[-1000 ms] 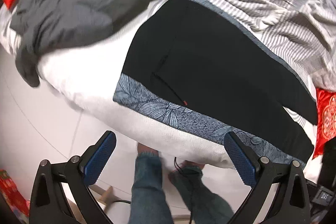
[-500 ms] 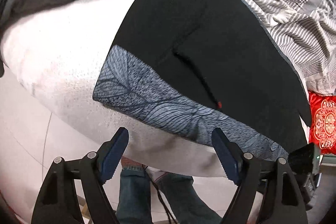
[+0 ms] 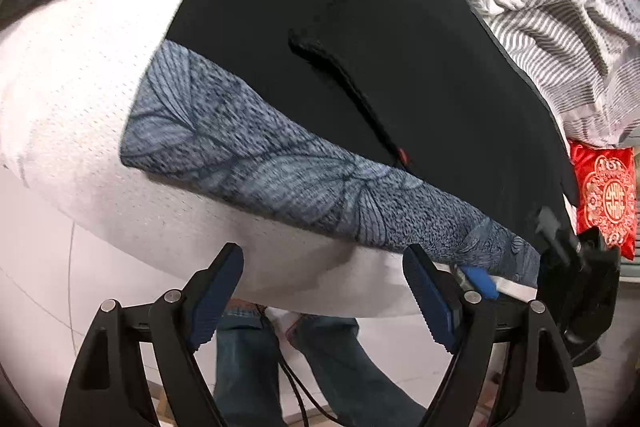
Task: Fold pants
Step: 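Move both tools down to the patterned waistband of the black trousers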
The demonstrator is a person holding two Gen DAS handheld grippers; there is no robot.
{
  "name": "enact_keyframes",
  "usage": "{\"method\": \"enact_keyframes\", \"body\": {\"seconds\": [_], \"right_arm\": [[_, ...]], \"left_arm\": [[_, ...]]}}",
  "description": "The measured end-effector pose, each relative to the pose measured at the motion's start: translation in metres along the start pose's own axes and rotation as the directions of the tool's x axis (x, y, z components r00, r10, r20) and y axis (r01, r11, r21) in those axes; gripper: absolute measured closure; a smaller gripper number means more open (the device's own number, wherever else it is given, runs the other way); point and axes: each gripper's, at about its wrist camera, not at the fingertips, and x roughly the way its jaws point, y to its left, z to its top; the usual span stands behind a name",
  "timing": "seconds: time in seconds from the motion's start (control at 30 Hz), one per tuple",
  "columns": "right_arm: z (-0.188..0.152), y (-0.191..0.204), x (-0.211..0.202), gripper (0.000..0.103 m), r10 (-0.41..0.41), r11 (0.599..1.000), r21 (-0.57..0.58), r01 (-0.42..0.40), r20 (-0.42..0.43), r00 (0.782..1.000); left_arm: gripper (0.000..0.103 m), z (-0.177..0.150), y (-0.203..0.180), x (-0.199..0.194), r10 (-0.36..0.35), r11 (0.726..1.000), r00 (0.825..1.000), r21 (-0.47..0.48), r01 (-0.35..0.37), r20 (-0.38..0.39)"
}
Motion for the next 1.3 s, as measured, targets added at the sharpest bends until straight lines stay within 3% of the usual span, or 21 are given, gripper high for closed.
{"method": "enact_keyframes", "body": {"seconds": [0.03, 0.1, 0.17, 0.3, 0.43, 0.57, 0.67, 0.73, 0.8, 0.97, 1.03, 1.07, 1.1, 1.17, 1.2, 1.3], "right_arm": [[0.003, 0.002, -0.001, 0.032, 0.036, 0.999, 0.008, -0.036, 0.000, 0.999], [0.007, 0.009, 0.001, 0.062, 0.068, 0.998, 0.014, -0.068, -0.017, 0.998], [0.011, 0.014, 0.003, 0.075, 0.053, 0.999, 0.008, -0.053, -0.036, 0.998], [0.012, 0.019, -0.003, 0.078, 0.083, 0.996, 0.028, -0.081, -0.039, 0.996], [0.009, 0.027, -0.003, 0.078, 0.063, 0.998, 0.016, -0.062, -0.056, 0.996], [0.010, 0.025, 0.001, 0.078, 0.042, 0.999, 0.024, -0.040, -0.067, 0.997], [0.012, 0.016, 0.001, 0.075, 0.023, 0.998, 0.056, -0.019, -0.074, 0.997], [0.013, 0.008, 0.000, 0.062, 0.024, 0.995, 0.097, -0.017, -0.080, 0.996], [0.013, 0.003, -0.004, 0.024, -0.008, 0.993, 0.118, 0.015, -0.058, 0.998], [0.017, -0.008, -0.011, 0.022, -0.008, 0.986, 0.168, 0.011, -0.018, 1.000], [0.018, -0.008, -0.010, 0.030, -0.002, 0.985, 0.174, 0.005, -0.017, 1.000], [0.018, -0.009, -0.009, 0.044, -0.009, 0.985, 0.174, 0.012, -0.021, 1.000], [0.019, -0.008, -0.007, 0.073, -0.013, 0.985, 0.173, 0.018, -0.029, 0.999], [0.018, -0.008, -0.006, 0.097, -0.043, 0.984, 0.171, 0.048, -0.035, 0.998], [0.017, -0.006, -0.009, 0.097, -0.037, 0.986, 0.164, 0.041, -0.031, 0.999], [0.016, 0.004, -0.015, 0.097, -0.035, 0.991, 0.129, 0.039, -0.032, 0.999]], "left_arm": [[0.020, 0.001, -0.001, 0.002, -0.017, 1.000, 1.000, -0.008, 0.017, -0.006], [0.020, 0.003, -0.004, 0.004, -0.045, 0.999, 0.999, -0.024, 0.045, -0.008], [0.020, 0.006, -0.006, 0.004, -0.072, 0.997, 0.997, -0.041, 0.071, -0.005], [0.020, 0.012, -0.010, 0.005, -0.109, 0.992, 0.994, -0.070, 0.109, 0.006], [0.020, 0.023, -0.006, 0.000, -0.141, 0.981, 0.989, -0.127, 0.145, 0.041], [0.020, 0.034, -0.006, 0.001, -0.119, 0.980, 0.992, -0.152, 0.126, 0.052], [0.020, 0.037, -0.007, -0.002, -0.122, 0.971, 0.992, -0.204, 0.126, 0.031], [0.020, 0.030, -0.003, -0.014, -0.130, 0.967, 0.990, -0.214, 0.141, 0.062], [0.020, 0.028, 0.002, -0.016, -0.116, 0.970, 0.991, -0.210, 0.126, 0.059], [0.020, 0.039, 0.017, -0.002, -0.112, 0.955, 0.993, -0.270, 0.121, 0.047], [0.020, 0.042, 0.016, 0.001, -0.109, 0.952, 0.992, -0.281, 0.120, 0.056], [0.020, 0.041, 0.017, 0.000, -0.104, 0.953, 0.993, -0.279, 0.117, 0.060], [0.020, 0.041, 0.016, -0.001, -0.097, 0.956, 0.993, -0.272, 0.111, 0.065], [0.051, 0.042, 0.012, -0.004, -0.080, 0.966, 0.994, -0.239, 0.095, 0.074], [0.071, 0.043, 0.011, -0.003, -0.098, 0.969, 0.993, -0.223, 0.111, 0.068], [0.082, 0.045, 0.016, -0.012, -0.110, 0.968, 0.990, -0.217, 0.126, 0.084]]}}
